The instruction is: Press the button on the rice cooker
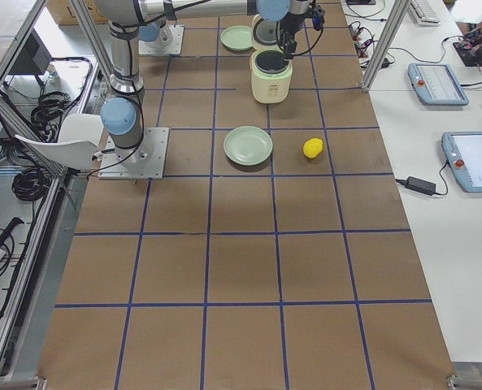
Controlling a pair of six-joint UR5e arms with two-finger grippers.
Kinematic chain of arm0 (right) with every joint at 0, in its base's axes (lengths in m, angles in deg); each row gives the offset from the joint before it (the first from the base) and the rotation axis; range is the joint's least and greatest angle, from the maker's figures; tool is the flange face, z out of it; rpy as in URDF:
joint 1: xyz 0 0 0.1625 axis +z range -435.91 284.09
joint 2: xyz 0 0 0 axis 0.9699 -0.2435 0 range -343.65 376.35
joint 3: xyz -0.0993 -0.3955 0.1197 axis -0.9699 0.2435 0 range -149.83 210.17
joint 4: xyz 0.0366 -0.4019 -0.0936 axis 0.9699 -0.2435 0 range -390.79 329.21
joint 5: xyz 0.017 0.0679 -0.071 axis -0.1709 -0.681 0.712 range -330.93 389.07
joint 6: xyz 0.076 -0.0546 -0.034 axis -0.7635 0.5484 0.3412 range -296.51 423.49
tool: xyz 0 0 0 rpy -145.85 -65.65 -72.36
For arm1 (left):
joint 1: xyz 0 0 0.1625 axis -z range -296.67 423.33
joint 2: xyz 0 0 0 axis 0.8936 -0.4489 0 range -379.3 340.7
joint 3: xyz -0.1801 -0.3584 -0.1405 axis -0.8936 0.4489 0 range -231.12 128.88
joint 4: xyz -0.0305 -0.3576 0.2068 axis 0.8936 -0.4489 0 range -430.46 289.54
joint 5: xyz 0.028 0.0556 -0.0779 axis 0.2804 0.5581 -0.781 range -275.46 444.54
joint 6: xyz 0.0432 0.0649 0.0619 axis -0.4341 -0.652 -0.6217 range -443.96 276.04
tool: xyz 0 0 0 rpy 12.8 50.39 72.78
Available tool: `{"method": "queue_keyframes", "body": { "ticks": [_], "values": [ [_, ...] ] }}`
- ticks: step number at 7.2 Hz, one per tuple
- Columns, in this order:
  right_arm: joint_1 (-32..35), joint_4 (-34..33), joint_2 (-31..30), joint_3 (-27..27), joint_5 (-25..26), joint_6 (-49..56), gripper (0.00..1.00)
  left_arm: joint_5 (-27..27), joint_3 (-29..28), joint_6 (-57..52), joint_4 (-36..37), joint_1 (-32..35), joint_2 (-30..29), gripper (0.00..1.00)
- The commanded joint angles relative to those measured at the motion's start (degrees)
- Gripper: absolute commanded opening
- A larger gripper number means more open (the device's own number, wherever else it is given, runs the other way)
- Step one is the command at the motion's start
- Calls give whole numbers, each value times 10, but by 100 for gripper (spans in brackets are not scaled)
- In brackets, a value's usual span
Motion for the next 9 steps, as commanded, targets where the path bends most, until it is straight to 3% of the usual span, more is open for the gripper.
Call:
{"method": "queue_keyframes", "body": {
  "ticks": [1,3,7,9],
  "values": [
    [-4,-11,-49,-59,8,1,100,0,0,0,-1,0,0,100],
    [-19,3,-63,-62,69,24,100,-1,0,0,0,0,0,100],
    [-23,21,-135,-146,69,27,100,-1,0,0,-1,0,0,100],
    [-28,10,-141,-145,70,30,100,0,0,0,0,0,0,100]
  ]
}}
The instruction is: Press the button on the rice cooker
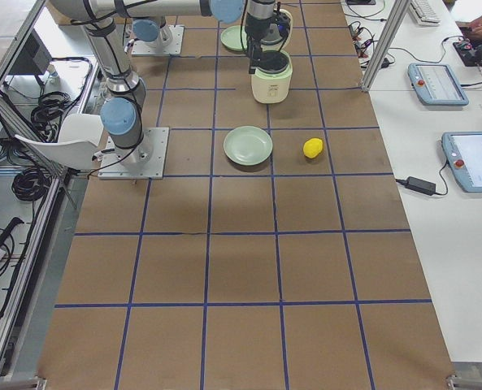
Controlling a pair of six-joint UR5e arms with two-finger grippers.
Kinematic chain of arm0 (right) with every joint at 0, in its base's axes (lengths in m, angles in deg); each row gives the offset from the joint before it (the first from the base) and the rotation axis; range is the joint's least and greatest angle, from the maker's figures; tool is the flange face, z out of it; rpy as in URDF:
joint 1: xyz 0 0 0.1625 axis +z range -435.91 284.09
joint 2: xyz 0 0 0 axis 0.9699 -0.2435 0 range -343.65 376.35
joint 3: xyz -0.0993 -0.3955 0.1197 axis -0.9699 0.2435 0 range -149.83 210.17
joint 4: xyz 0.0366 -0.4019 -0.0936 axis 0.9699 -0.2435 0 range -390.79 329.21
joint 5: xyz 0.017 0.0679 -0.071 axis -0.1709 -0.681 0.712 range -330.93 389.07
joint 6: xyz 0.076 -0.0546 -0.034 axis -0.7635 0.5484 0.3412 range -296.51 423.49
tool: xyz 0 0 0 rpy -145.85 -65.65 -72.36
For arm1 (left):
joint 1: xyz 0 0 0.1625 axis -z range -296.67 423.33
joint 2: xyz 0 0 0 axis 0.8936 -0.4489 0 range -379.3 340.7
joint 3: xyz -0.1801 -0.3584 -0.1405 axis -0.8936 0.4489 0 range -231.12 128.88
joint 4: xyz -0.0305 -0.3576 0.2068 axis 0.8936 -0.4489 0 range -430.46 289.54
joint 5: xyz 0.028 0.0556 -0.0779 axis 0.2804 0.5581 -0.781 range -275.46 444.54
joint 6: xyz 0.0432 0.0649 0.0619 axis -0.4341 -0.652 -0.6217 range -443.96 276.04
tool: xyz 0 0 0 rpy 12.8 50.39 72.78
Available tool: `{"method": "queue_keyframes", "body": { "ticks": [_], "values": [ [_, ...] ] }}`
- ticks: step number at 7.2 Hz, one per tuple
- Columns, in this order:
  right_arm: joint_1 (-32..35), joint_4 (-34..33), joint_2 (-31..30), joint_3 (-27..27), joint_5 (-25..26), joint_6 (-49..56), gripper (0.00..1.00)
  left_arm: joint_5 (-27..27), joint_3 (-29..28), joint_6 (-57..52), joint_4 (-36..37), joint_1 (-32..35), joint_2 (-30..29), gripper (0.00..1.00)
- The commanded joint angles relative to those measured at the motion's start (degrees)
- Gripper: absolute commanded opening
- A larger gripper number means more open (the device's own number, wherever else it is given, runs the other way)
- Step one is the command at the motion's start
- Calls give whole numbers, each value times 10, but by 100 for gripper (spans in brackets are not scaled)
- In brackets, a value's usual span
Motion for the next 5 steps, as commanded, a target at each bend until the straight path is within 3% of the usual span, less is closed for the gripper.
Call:
{"method": "queue_keyframes", "body": {
  "ticks": [1,5],
  "values": [
    [-6,-8,-1,-2,-2,4,100,0,0,0,0,0,0,100],
    [-7,-13,-1,-1,-5,3,100,0,0,0,0,0,0,100]
  ]
}}
